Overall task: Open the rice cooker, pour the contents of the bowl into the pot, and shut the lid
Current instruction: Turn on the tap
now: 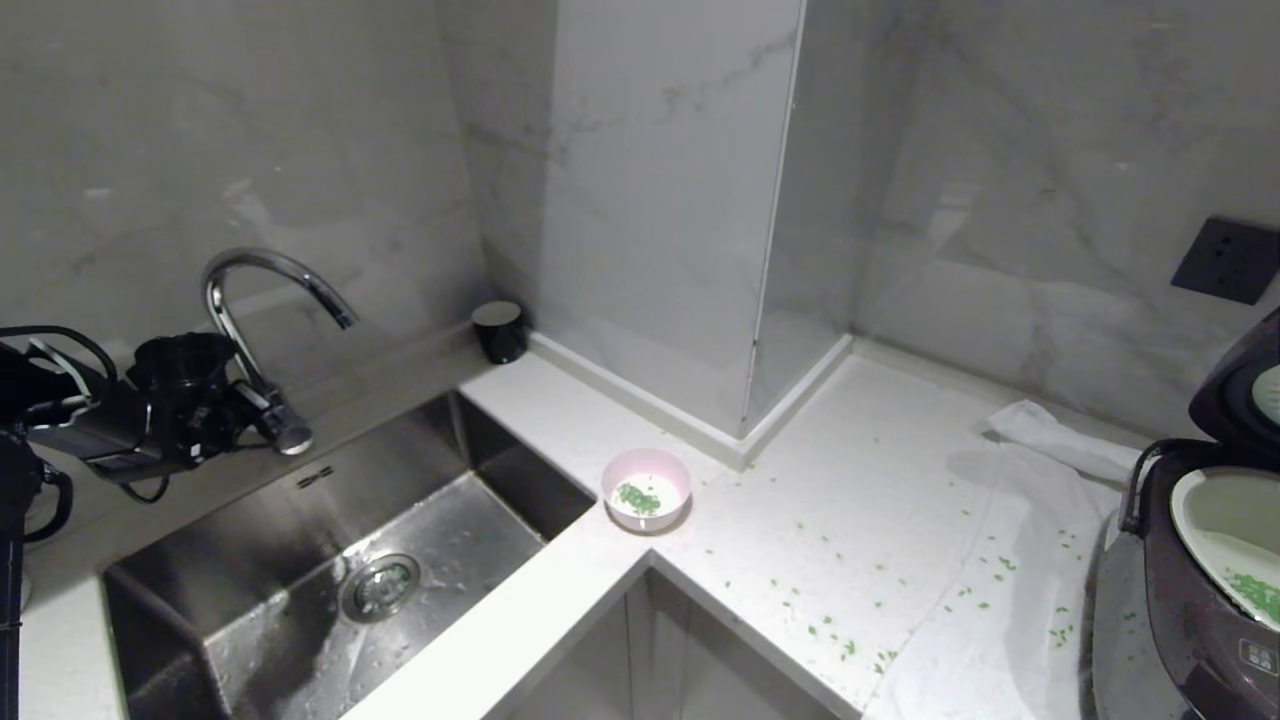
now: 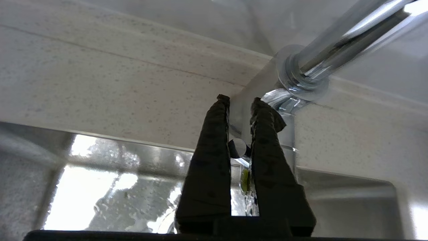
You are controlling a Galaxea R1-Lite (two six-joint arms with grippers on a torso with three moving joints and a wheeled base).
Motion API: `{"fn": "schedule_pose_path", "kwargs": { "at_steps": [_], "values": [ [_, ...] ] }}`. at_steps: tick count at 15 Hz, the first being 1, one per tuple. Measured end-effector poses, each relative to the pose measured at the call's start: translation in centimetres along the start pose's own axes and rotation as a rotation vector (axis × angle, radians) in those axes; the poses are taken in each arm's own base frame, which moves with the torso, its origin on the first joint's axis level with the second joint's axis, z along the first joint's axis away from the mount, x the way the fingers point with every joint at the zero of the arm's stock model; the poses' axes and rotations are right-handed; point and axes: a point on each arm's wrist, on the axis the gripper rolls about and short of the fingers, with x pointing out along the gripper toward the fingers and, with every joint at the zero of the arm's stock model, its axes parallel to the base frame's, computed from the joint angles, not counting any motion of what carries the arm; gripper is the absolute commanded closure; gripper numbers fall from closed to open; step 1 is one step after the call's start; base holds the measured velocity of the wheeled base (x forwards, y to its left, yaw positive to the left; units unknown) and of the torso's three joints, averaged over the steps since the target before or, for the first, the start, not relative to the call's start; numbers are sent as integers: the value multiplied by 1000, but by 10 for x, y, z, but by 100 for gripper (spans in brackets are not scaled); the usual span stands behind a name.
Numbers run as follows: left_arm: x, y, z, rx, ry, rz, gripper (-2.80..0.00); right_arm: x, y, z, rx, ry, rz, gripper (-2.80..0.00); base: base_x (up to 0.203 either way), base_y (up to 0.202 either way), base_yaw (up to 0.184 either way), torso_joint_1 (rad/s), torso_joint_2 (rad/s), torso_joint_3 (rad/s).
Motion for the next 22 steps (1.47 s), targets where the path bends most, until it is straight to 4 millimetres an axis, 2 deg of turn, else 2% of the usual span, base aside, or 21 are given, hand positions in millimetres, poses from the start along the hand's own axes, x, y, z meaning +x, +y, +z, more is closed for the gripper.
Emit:
{"fn": "schedule_pose_path", "kwargs": {
  "at_steps": [10, 22],
  "values": [
    [0, 8, -3, 20, 28, 49, 0, 0, 0, 0, 0, 0, 0, 0, 0, 0, 0, 0, 0, 0],
    [-5, 5, 1, 20, 26, 45, 0, 0, 0, 0, 0, 0, 0, 0, 0, 0, 0, 0, 0, 0]
  ]
}}
